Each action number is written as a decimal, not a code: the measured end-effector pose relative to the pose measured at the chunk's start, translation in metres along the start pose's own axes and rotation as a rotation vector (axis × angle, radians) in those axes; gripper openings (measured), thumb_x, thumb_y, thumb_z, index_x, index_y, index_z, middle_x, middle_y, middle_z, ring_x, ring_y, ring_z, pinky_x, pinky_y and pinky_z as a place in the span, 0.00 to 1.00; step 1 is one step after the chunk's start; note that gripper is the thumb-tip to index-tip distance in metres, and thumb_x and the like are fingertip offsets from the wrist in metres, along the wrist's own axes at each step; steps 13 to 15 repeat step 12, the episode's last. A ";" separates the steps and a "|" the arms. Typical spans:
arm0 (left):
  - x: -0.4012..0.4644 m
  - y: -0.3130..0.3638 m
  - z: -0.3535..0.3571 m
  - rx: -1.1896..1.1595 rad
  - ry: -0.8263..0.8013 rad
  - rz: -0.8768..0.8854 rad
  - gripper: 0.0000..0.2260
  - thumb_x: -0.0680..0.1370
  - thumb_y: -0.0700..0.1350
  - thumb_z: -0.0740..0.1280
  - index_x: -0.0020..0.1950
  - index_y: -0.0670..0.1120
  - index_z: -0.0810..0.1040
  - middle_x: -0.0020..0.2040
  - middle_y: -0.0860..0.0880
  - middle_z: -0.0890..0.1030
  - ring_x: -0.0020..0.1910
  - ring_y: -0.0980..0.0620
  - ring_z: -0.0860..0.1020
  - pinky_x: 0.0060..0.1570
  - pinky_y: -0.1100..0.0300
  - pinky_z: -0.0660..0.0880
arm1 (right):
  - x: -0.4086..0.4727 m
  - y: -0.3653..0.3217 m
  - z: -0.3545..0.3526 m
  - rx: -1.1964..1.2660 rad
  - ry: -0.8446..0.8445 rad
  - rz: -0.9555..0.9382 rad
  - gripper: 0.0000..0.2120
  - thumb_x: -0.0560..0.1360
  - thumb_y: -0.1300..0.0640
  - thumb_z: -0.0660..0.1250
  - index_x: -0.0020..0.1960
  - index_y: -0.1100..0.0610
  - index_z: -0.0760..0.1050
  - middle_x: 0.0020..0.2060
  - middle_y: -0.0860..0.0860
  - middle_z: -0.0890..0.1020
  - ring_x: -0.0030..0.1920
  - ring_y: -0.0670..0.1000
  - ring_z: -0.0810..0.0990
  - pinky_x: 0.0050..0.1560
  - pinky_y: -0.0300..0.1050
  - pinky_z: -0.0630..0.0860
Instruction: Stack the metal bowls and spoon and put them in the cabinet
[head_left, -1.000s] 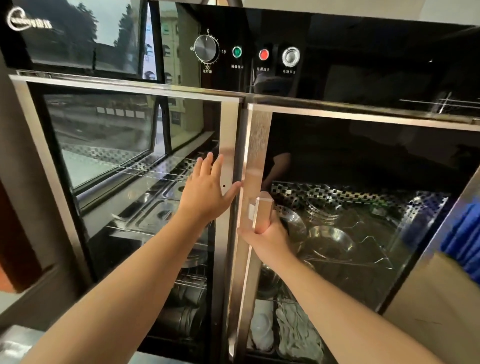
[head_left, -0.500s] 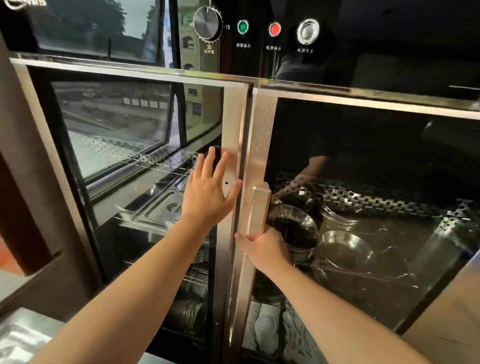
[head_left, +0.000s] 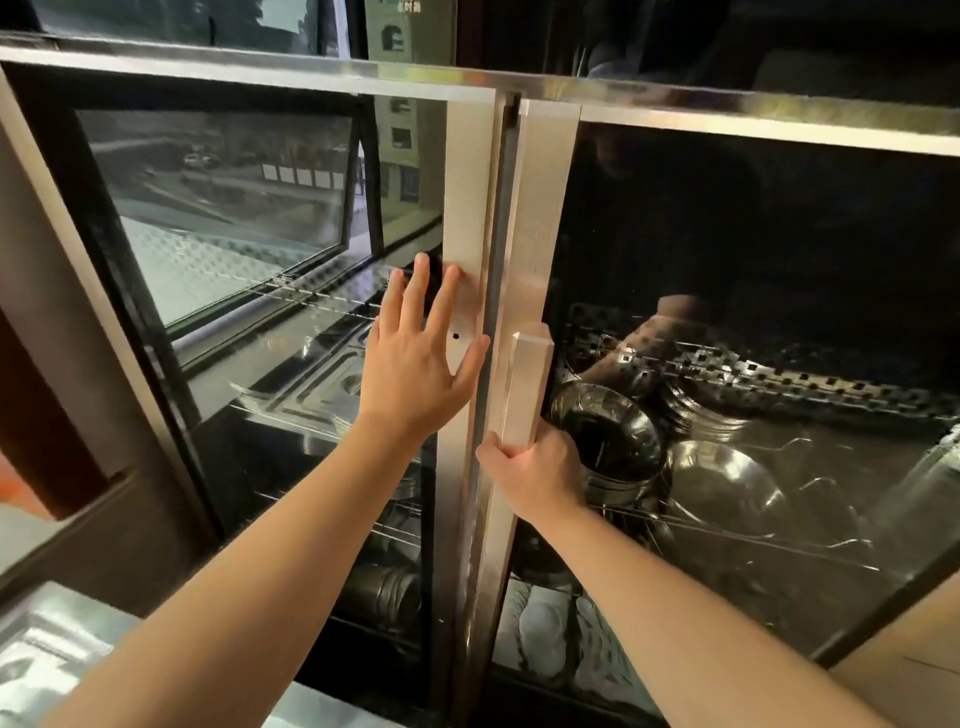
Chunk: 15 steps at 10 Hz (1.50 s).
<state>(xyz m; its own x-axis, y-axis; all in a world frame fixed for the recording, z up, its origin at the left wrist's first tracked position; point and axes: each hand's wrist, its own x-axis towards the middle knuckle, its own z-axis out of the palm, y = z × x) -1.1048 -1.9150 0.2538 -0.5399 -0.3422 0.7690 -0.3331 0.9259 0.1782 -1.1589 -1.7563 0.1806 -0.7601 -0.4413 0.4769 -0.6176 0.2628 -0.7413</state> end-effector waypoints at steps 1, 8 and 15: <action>0.000 0.001 0.006 -0.018 0.035 0.007 0.33 0.81 0.66 0.54 0.82 0.52 0.52 0.82 0.45 0.55 0.80 0.41 0.50 0.72 0.49 0.53 | 0.006 0.007 0.003 0.030 0.012 -0.025 0.16 0.68 0.37 0.64 0.42 0.49 0.81 0.33 0.42 0.83 0.34 0.43 0.84 0.31 0.41 0.83; -0.002 0.014 -0.050 0.016 -0.241 -0.041 0.36 0.78 0.66 0.58 0.81 0.54 0.49 0.82 0.45 0.53 0.80 0.43 0.52 0.73 0.39 0.63 | -0.001 -0.014 -0.017 -0.087 -0.212 0.158 0.12 0.68 0.32 0.66 0.38 0.39 0.72 0.29 0.32 0.77 0.30 0.37 0.79 0.26 0.29 0.71; -0.005 0.036 -0.124 -0.062 -0.163 -0.040 0.32 0.76 0.63 0.63 0.76 0.51 0.63 0.72 0.47 0.72 0.69 0.45 0.72 0.63 0.50 0.73 | 0.011 -0.097 -0.122 -0.224 -0.392 0.054 0.18 0.72 0.32 0.68 0.54 0.41 0.75 0.42 0.41 0.82 0.42 0.41 0.82 0.40 0.40 0.78</action>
